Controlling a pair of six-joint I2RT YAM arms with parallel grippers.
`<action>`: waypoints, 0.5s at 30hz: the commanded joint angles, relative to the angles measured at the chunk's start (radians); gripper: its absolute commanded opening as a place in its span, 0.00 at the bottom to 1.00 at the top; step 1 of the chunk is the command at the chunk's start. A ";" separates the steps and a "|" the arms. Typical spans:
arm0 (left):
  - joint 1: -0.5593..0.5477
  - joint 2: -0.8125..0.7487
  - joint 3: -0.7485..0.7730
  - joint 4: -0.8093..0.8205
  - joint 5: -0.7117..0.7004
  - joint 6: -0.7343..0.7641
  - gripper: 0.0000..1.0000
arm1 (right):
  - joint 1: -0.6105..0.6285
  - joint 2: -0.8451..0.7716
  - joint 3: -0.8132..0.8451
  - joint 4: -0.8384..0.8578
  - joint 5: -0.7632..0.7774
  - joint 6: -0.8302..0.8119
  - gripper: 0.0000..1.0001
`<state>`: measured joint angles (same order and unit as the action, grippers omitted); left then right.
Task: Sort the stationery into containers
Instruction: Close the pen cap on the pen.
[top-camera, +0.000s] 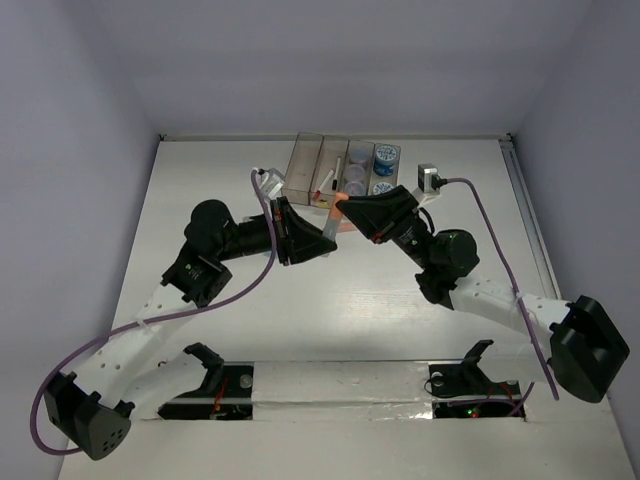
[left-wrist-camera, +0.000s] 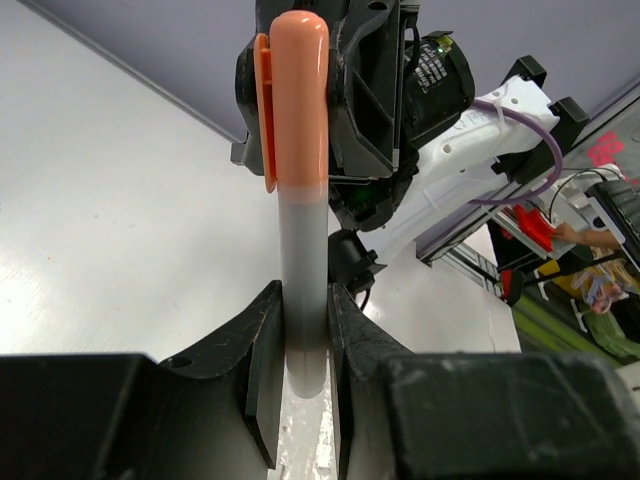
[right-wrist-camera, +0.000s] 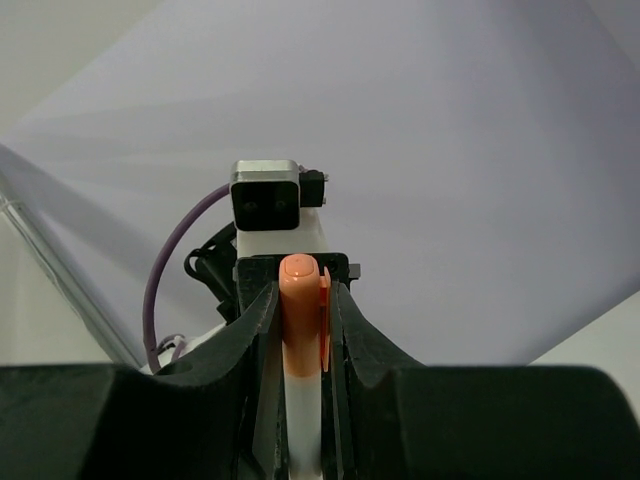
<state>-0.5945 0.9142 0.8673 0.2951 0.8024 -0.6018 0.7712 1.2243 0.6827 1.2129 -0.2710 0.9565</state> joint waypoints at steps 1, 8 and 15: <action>0.021 -0.003 0.156 0.280 -0.132 0.010 0.00 | 0.086 0.060 -0.092 -0.208 -0.212 -0.053 0.00; 0.021 0.037 0.206 0.274 -0.137 0.025 0.00 | 0.120 0.099 -0.123 -0.187 -0.208 -0.045 0.00; 0.021 0.038 0.185 0.259 -0.163 0.037 0.00 | 0.120 0.066 -0.140 -0.191 -0.171 -0.051 0.00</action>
<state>-0.5945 0.9752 0.9264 0.1772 0.8295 -0.5720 0.7948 1.2541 0.6205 1.2831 -0.1745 0.9604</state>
